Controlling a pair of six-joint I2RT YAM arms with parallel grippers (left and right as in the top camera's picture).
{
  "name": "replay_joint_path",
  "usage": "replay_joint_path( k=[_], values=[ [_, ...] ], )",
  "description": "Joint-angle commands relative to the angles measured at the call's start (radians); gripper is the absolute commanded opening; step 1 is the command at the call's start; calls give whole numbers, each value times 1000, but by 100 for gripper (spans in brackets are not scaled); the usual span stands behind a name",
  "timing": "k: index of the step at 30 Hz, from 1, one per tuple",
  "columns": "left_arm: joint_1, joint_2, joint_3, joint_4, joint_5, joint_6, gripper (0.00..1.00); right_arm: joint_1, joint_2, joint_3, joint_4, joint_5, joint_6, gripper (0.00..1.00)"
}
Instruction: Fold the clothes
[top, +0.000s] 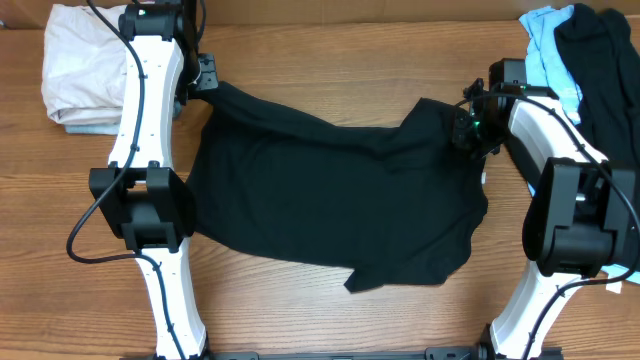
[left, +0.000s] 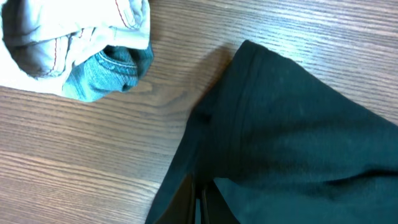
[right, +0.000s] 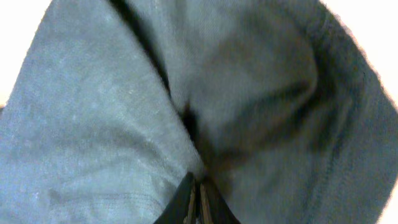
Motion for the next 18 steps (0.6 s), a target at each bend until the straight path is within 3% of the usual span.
replay_joint_path(
  k=[1,8,13,18],
  values=[
    [8,-2,24,18,5,1,4,2,-15,158,-61,-6,3,4],
    [24,-5,134,-10,8,1,4,-51,-16,678,-383,-10,23,4],
    [26,-5,166,-82,4,11,4,-93,-18,742,-636,-34,30,4],
    [41,-5,166,-168,1,53,4,-115,-18,730,-778,-20,56,4]
  ],
)
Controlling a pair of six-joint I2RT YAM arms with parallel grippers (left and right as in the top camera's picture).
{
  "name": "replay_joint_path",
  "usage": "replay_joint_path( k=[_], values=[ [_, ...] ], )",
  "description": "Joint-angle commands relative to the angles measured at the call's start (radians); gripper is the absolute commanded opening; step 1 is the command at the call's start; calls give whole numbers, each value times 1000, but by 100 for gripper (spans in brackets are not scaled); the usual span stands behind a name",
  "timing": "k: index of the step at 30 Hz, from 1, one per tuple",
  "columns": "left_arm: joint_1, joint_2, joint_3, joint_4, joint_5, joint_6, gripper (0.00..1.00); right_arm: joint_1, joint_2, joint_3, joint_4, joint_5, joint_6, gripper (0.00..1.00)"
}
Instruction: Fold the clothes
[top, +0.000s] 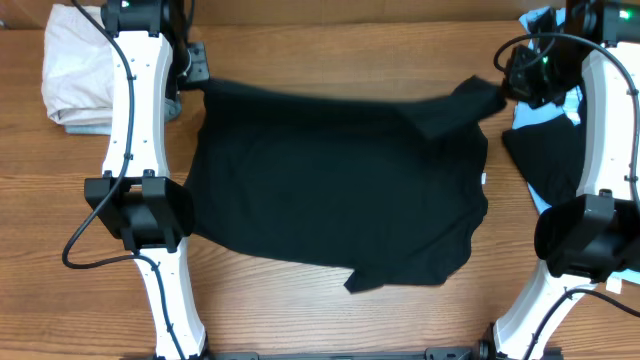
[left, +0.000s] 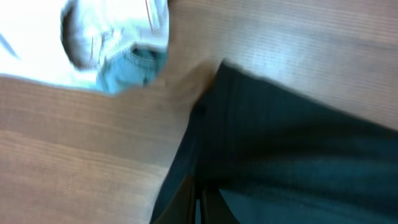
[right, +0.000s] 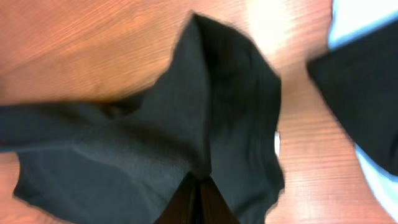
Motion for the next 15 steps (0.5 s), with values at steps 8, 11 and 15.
replay_joint_path(
  k=[8,11,15],
  values=[
    [54,-5,21,-140,-10,66,4,-11,-84,-180,-64,109,92,4],
    [65,-5,2,-140,10,66,4,-11,-133,-343,27,114,121,4],
    [62,-5,-87,-140,59,98,4,-11,-162,-494,101,115,143,4]
  ],
)
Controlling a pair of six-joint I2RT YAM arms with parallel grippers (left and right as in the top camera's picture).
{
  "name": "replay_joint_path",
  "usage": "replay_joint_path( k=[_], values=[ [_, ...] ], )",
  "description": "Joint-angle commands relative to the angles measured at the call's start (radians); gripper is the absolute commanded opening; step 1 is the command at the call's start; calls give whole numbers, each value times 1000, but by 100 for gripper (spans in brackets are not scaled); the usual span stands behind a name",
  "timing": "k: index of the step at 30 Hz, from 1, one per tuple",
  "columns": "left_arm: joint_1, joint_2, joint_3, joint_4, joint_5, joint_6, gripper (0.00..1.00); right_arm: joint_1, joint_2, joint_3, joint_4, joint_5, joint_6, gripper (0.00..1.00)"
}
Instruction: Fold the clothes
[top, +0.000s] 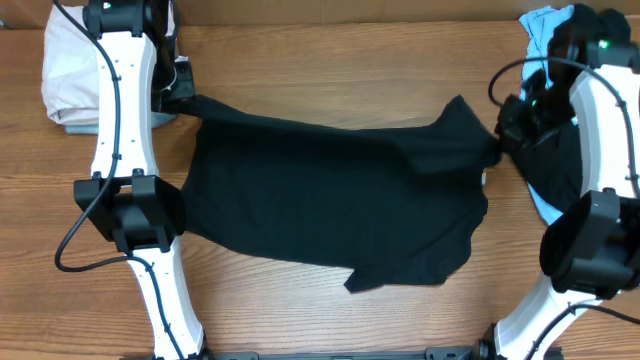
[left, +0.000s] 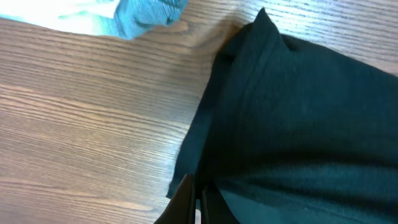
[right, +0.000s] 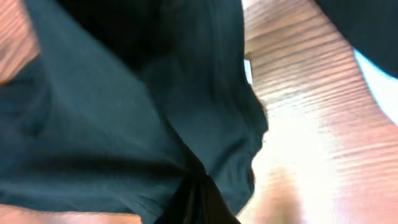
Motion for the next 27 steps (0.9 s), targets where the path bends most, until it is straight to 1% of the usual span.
replay_joint_path(
  k=[1,4,8,9,10,11,14,15,16,17,18,19,20,21,23,25,27],
  values=[
    [5,-5,-98,-5,48,48,4,-3,-58,-104,30,32,32,4],
    [4,-5,-193,-5,47,47,4,-3,-58,-178,68,32,40,4],
    [10,-5,-261,-5,46,51,4,-3,-58,-268,116,35,58,4],
    [10,-5,-261,-5,47,51,4,-3,-58,-279,118,35,58,7],
    [8,-6,-261,-5,47,59,4,-3,-58,-289,120,35,58,13],
    [6,-6,-261,-5,46,60,4,-3,-58,-291,120,35,58,15],
    [5,-23,-261,-5,49,66,4,-3,-58,-291,116,35,58,15],
    [5,-33,-261,-5,50,66,4,-3,-58,-291,112,35,58,20],
    [5,-42,-261,-5,50,67,4,-3,-58,-291,109,35,58,33],
    [5,-53,-261,-5,50,74,4,-3,-58,-291,107,35,58,60],
    [5,-71,-261,-5,51,81,8,-3,-58,-291,108,35,58,82],
    [3,-95,-261,-5,51,82,20,-3,-58,-291,116,34,58,87],
    [-2,-134,-261,-5,51,83,42,-3,-58,-291,126,31,58,87],
    [-4,-149,-261,-5,51,85,47,-3,-58,-291,132,27,58,88],
    [-17,-202,-261,-4,52,84,62,-3,-58,-290,154,14,58,87],
    [-34,-243,-261,-3,59,84,68,-3,-60,-289,177,11,58,87],
    [-62,-286,-261,12,61,85,71,-3,-65,-289,206,12,57,86]
  ],
)
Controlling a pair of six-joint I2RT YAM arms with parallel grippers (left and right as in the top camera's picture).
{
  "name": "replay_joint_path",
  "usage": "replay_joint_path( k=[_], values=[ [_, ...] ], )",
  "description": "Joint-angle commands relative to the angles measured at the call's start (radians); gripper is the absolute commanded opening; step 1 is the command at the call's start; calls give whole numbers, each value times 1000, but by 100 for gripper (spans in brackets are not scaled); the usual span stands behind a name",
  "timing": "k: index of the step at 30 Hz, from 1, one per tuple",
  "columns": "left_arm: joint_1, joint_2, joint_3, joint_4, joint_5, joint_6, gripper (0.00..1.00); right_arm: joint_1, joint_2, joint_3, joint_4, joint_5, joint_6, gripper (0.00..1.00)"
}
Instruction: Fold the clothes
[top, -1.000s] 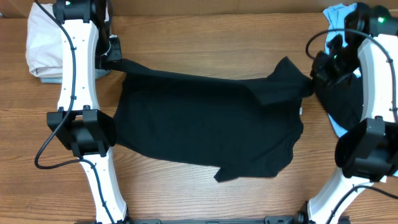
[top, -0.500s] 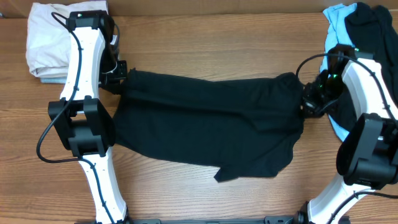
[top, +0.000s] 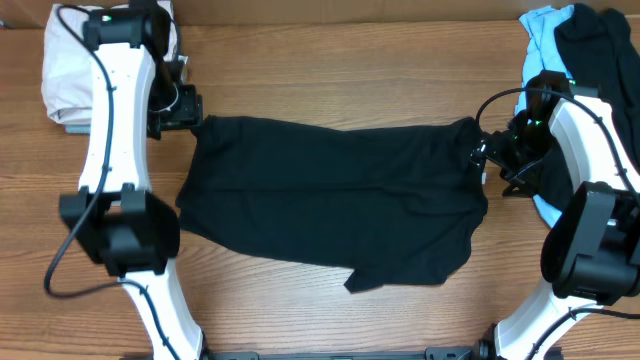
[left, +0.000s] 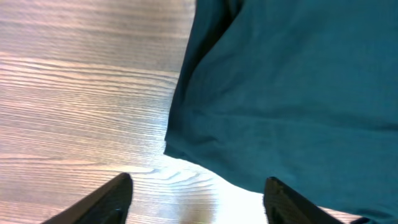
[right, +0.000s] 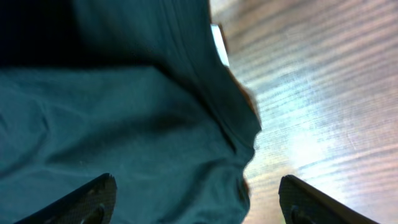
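A black shirt (top: 330, 195) lies spread flat on the wooden table (top: 330, 60), its far edge running straight from left to right. My left gripper (top: 186, 110) hovers open at the shirt's far-left corner; in the left wrist view that gripper (left: 198, 199) has its fingers wide apart over the wood beside the shirt's edge (left: 186, 134). My right gripper (top: 488, 150) is open at the far-right corner, and in the right wrist view the gripper (right: 198, 202) straddles the shirt's hem (right: 230, 118) without holding it.
A folded white and denim pile (top: 75, 75) sits at the far-left corner. A heap of black and light-blue clothes (top: 585, 60) lies at the far right. A small fold of the shirt sticks out at its near edge (top: 360, 280).
Both grippers have opened and let go of the shirt's far corners. The corners now lie flat on the table, a little nearer than where they were held, and the far edge is straight.
Both grippers were shut on the shirt's far corners, with the cloth bunched inward. Then the corners were held farther back and wider apart, stretching the far edge. Now the shirt lies flat and both grippers are open beside it.
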Motion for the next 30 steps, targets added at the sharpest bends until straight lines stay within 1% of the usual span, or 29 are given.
replay_joint_path(
  k=[1,2,4,5,8,10,13,14,15,16,17,19,20,24,25,27,30],
  values=[
    [-57,-112,3,23,16,11,71,-3,-47,-2,42,-9,-1,85],
    [-76,-123,3,45,15,11,73,0,-47,-2,60,-8,-7,85],
    [-101,-126,3,87,14,11,73,11,-47,-2,102,-17,-28,83],
    [-119,-118,3,130,14,11,72,26,-47,-2,158,-31,-60,82],
    [-139,-97,3,214,14,11,65,66,-47,-5,269,-31,-82,80],
    [-144,-79,3,259,16,8,56,93,-46,-12,338,-31,-82,79],
    [-144,-48,3,306,15,-1,39,135,-34,-28,445,-40,-74,78],
    [-144,-34,3,316,16,-7,35,148,-27,-33,473,-51,-65,77],
    [-143,-24,3,325,15,-13,34,160,-18,-36,493,-50,-49,77],
    [-142,-5,3,338,16,-19,31,182,3,-37,514,-35,-16,75],
    [-142,3,3,343,16,-19,31,189,12,-37,518,-12,13,73],
    [-142,17,3,353,15,-19,30,194,30,-37,519,42,62,67],
    [-142,26,3,357,15,-19,29,194,38,-37,517,72,90,62],
    [-142,35,2,359,9,-19,28,183,56,-43,516,159,151,32],
    [-142,35,2,360,3,-19,28,178,56,-45,515,174,164,21],
    [-142,38,2,367,0,-19,26,169,58,-45,516,188,163,5],
    [-142,41,2,380,0,-19,24,156,61,-46,510,206,164,4]
  ],
)
